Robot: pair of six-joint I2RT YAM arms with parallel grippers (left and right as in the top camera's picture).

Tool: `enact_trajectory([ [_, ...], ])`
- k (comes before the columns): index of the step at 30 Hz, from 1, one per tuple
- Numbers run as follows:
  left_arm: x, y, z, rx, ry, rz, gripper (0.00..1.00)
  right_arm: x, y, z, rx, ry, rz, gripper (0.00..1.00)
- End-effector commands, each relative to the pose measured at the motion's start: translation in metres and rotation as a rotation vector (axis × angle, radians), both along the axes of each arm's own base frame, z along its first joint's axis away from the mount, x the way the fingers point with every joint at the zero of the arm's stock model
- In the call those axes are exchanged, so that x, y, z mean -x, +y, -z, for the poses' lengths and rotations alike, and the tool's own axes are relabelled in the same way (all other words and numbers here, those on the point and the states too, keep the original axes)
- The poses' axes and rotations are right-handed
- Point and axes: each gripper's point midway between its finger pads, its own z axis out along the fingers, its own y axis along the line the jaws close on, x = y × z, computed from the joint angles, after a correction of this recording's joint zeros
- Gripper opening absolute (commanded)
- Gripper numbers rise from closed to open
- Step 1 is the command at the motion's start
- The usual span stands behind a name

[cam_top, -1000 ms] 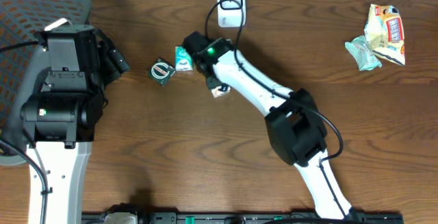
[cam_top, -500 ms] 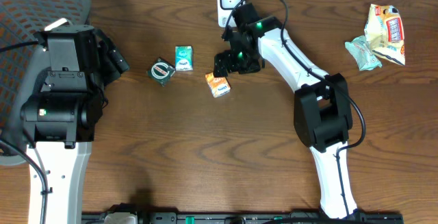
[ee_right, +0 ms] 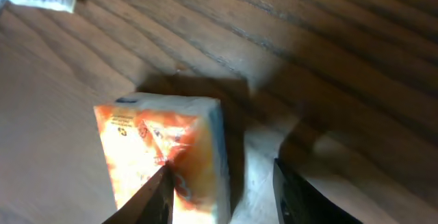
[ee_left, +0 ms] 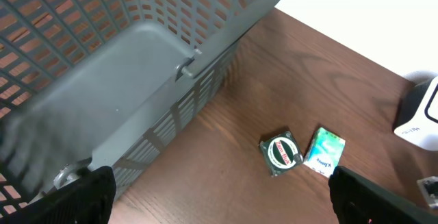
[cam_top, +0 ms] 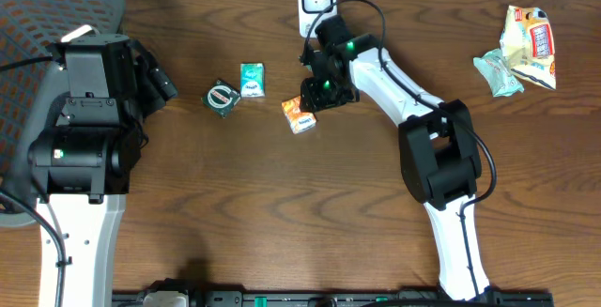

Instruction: Scan the item barcode

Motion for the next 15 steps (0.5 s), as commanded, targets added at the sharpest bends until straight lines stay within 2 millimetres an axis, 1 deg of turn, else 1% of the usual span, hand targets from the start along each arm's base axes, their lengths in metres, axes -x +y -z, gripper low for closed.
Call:
enact_trajectory([
  [1, 0.002, 0.003, -0.007, -0.003, -0.02, -0.014, 0.97, 0.011, 0.014, -0.007, -0.065, 0.0, -0.027, 0.39],
  [2, 0.002, 0.003, -0.007, -0.003, -0.02, -0.014, 0.98, 0.013, 0.016, -0.005, -0.084, 0.006, -0.032, 0.37],
  [4, 0.002, 0.003, -0.007, -0.003, -0.02, -0.014, 0.98, 0.016, 0.019, -0.003, -0.112, 0.017, -0.037, 0.28],
  [5, 0.002, 0.003, -0.007, -0.003, -0.02, -0.014, 0.98, 0.017, 0.019, -0.002, -0.12, 0.021, -0.038, 0.25],
  [9, 0.002, 0.003, -0.007, -0.003, -0.02, -0.014, 0.98, 0.023, 0.024, -0.005, -0.167, 0.05, -0.053, 0.2],
  [11, 0.002, 0.003, -0.007, -0.003, -0.02, -0.014, 0.98, 0.025, 0.027, -0.008, -0.192, 0.057, -0.067, 0.15],
  [12, 0.002, 0.003, -0.007, -0.003, -0.02, -0.014, 0.98, 0.027, 0.029, -0.009, -0.206, 0.067, -0.071, 0.01],
  [15, 0.002, 0.003, -0.007, -0.003, -0.02, -0.014, 0.98, 0.032, 0.036, -0.017, -0.271, 0.081, -0.107, 0.01],
])
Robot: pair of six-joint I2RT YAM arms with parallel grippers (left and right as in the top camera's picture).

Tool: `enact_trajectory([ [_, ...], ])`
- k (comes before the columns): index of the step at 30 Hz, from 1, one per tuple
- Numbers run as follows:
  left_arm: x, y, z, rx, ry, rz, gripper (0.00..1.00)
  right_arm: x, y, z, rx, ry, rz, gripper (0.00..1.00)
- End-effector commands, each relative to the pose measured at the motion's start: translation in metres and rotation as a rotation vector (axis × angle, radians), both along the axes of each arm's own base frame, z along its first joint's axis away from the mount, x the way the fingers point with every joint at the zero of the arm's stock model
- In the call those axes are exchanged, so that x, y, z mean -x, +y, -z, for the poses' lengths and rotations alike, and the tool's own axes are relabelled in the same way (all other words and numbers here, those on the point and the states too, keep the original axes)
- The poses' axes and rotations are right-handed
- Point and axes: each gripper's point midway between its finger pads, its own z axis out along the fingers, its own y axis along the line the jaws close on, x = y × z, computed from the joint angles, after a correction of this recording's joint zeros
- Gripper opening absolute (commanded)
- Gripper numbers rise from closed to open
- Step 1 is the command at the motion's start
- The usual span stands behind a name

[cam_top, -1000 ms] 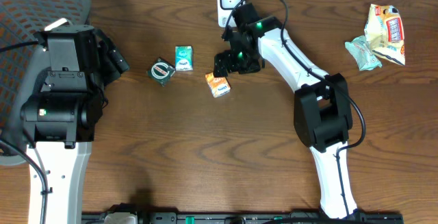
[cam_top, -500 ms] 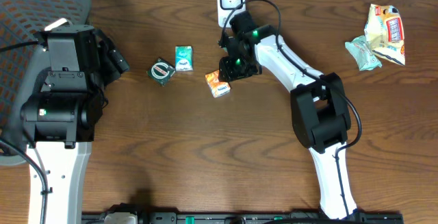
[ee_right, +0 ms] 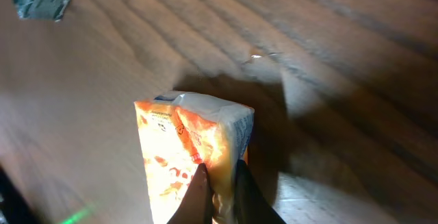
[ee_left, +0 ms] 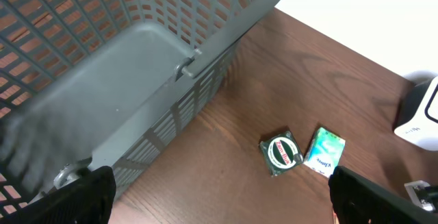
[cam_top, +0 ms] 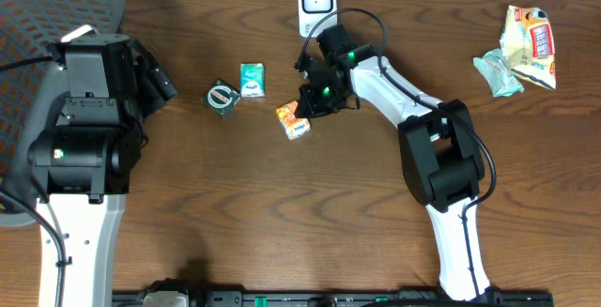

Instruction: Scan the item barcode

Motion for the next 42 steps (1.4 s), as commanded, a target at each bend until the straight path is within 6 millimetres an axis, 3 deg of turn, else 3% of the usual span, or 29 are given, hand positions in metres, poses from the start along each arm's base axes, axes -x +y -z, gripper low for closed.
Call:
enact_trajectory([
  [1, 0.002, 0.003, -0.007, -0.003, -0.021, -0.014, 0.98, 0.015, 0.018, -0.023, -0.163, 0.026, -0.09, 0.01],
  [2, 0.002, 0.003, -0.007, -0.003, -0.021, -0.014, 0.98, 0.018, 0.026, -0.047, -0.33, 0.039, -0.141, 0.01],
  [3, 0.002, 0.003, -0.007, -0.003, -0.021, -0.014, 0.98, 0.019, 0.027, -0.055, -0.385, 0.042, -0.157, 0.01],
  [4, 0.002, 0.003, -0.007, -0.003, -0.021, -0.014, 0.98, 0.019, 0.025, -0.08, -0.543, 0.056, -0.186, 0.01],
  [5, 0.002, 0.003, -0.007, -0.003, -0.021, -0.014, 0.98, 0.017, 0.021, -0.09, -0.606, 0.064, -0.188, 0.01],
  [8, 0.002, 0.003, -0.007, -0.003, -0.021, -0.014, 0.98, 0.007, -0.007, -0.123, -0.808, 0.063, -0.181, 0.01],
  [11, 0.002, 0.003, -0.007, -0.003, -0.021, -0.014, 0.98, -0.005, -0.036, -0.142, -0.927, 0.026, -0.156, 0.01],
  [16, 0.002, 0.003, -0.007, -0.003, -0.021, -0.014, 0.98, -0.031, -0.09, -0.144, -0.94, 0.01, -0.022, 0.01],
  [19, 0.002, 0.003, -0.007, -0.003, -0.021, -0.014, 0.98, -0.037, -0.107, -0.144, -0.939, 0.007, 0.021, 0.01],
  [42, 0.002, 0.003, -0.007, -0.003, -0.021, -0.014, 0.98, -0.044, -0.101, -0.146, -0.947, -0.136, -0.066, 0.01],
])
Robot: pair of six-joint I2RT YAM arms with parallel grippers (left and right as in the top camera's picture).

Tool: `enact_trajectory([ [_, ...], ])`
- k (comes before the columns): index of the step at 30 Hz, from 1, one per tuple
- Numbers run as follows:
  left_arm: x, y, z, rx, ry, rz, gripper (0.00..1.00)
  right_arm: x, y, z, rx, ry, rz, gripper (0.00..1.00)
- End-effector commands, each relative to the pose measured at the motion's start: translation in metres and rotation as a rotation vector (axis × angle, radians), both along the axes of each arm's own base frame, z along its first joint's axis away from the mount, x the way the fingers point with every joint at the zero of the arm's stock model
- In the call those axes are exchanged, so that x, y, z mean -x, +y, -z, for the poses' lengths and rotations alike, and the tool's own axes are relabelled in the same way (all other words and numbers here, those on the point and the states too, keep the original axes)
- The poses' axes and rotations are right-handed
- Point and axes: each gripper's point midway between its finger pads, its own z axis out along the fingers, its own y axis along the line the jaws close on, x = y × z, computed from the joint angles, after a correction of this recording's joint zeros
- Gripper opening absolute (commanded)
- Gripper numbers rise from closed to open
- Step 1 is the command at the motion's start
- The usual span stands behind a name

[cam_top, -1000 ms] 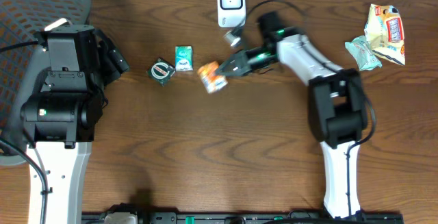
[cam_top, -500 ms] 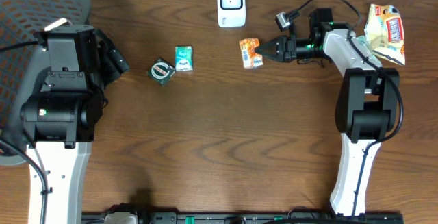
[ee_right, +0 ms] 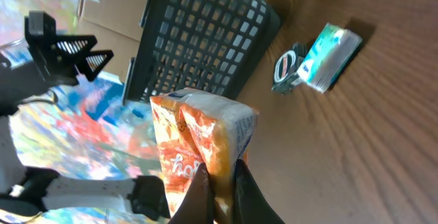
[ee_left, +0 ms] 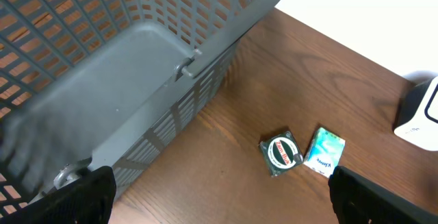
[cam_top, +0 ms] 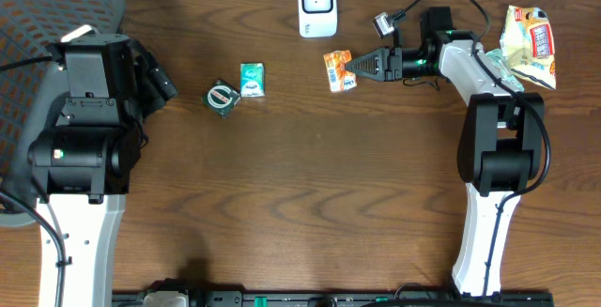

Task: Scan the item barcode
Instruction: 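Raise the orange pack up to the scanner face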

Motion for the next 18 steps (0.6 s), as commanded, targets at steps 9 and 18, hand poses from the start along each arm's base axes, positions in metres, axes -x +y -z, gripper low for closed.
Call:
enact_trajectory([
  [9, 0.002, 0.003, -0.007, -0.003, -0.02, -0.014, 0.98, -0.003, 0.001, -0.013, -0.018, -0.101, -0.006, 0.01],
  [18, 0.002, 0.003, -0.007, -0.003, -0.02, -0.014, 0.98, -0.004, 0.001, -0.005, 0.027, -0.097, 0.006, 0.01],
])
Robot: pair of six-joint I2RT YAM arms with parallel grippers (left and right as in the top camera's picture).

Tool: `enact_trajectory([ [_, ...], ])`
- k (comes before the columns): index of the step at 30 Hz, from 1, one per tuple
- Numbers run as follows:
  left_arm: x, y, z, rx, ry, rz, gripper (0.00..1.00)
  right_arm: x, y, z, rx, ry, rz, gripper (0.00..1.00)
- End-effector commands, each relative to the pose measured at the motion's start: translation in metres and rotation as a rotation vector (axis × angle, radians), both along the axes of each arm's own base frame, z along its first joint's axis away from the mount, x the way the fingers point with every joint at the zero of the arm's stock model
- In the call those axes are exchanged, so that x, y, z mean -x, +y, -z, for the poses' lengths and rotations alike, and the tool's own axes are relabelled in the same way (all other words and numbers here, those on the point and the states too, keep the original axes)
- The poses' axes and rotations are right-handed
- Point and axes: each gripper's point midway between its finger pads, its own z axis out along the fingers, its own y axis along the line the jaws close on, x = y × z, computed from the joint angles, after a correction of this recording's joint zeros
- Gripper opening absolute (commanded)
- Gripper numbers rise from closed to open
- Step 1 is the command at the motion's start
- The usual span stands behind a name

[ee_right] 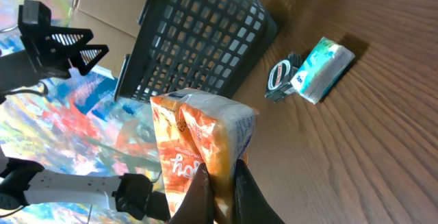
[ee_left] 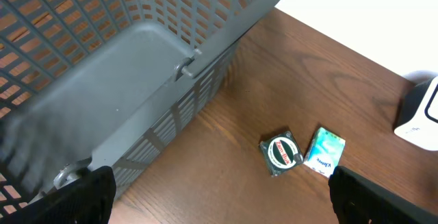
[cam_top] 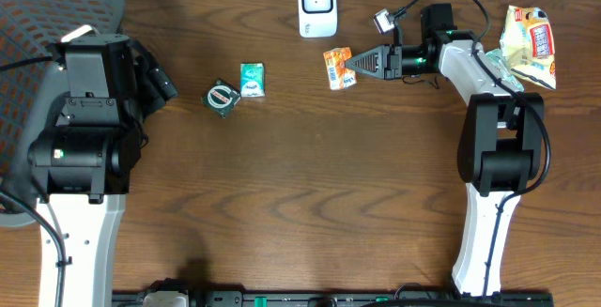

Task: Scan the item barcode
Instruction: 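Raise the orange pack up to the scanner face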

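An orange and white packet [cam_top: 339, 68] hangs off the table just right of and below the white scanner [cam_top: 317, 7] at the back edge. My right gripper [cam_top: 352, 66] is shut on the packet [ee_right: 202, 148], pinching its edge between both fingers and pointing left. My left gripper [ee_left: 219, 200] stands open at the far left beside the basket, with nothing between its fingers.
A grey mesh basket [cam_top: 38, 25] fills the back left corner. A round green tin [cam_top: 223, 97] and a teal packet [cam_top: 252, 79] lie left of centre. Snack bags [cam_top: 521, 44] lie at the back right.
My right gripper has shifted the orange packet slightly up toward the scanner and tilted a little. The left arm has not moved.
My right gripper stood open around the orange packet lying on the table below the scanner. Then it was shut on the packet there. Later the arm had swung to the right, holding the packet raised beside the scanner, where it stays now.
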Motion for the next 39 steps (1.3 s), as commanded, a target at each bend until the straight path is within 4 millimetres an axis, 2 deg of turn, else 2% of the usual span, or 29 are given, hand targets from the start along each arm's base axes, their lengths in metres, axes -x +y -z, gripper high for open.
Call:
enact_trajectory([
  [1, 0.002, 0.003, -0.007, -0.003, -0.021, -0.014, 0.98, 0.001, 0.001, -0.004, 0.03, -0.031, 0.006, 0.01],
  [5, 0.002, 0.003, -0.007, -0.003, -0.021, -0.014, 0.98, -0.001, 0.0, 0.012, 0.124, 0.004, 0.03, 0.01],
  [9, 0.002, 0.003, -0.007, -0.003, -0.021, -0.014, 0.98, -0.004, -0.006, 0.058, 0.402, 0.124, 0.105, 0.01],
  [10, 0.002, 0.003, -0.007, -0.003, -0.021, -0.014, 0.97, -0.003, -0.006, 0.065, 0.443, 0.145, 0.114, 0.01],
  [15, 0.002, 0.003, -0.007, -0.003, -0.021, -0.014, 0.98, -0.002, 0.004, 0.059, 0.501, 0.138, 0.121, 0.01],
  [19, 0.002, 0.003, -0.007, -0.003, -0.021, -0.014, 0.98, -0.02, -0.012, 0.067, 0.842, 0.084, 0.27, 0.01],
  [22, 0.002, 0.003, -0.007, -0.003, -0.021, -0.014, 0.98, -0.033, -0.019, 0.053, 1.088, -0.038, 0.358, 0.01],
  [23, 0.002, 0.003, -0.007, -0.003, -0.021, -0.014, 0.98, -0.041, -0.02, 0.043, 1.18, -0.103, 0.403, 0.01],
  [26, 0.002, 0.003, -0.007, -0.003, -0.021, -0.014, 0.98, -0.057, -0.015, 0.021, 1.295, -0.231, 0.496, 0.01],
  [31, 0.002, 0.003, -0.007, -0.003, -0.021, -0.014, 0.98, -0.079, 0.009, -0.012, 1.261, -0.373, 0.589, 0.01],
  [39, 0.002, 0.003, -0.007, -0.003, -0.021, -0.014, 0.98, -0.111, 0.02, -0.045, 1.146, -0.484, 0.705, 0.01],
])
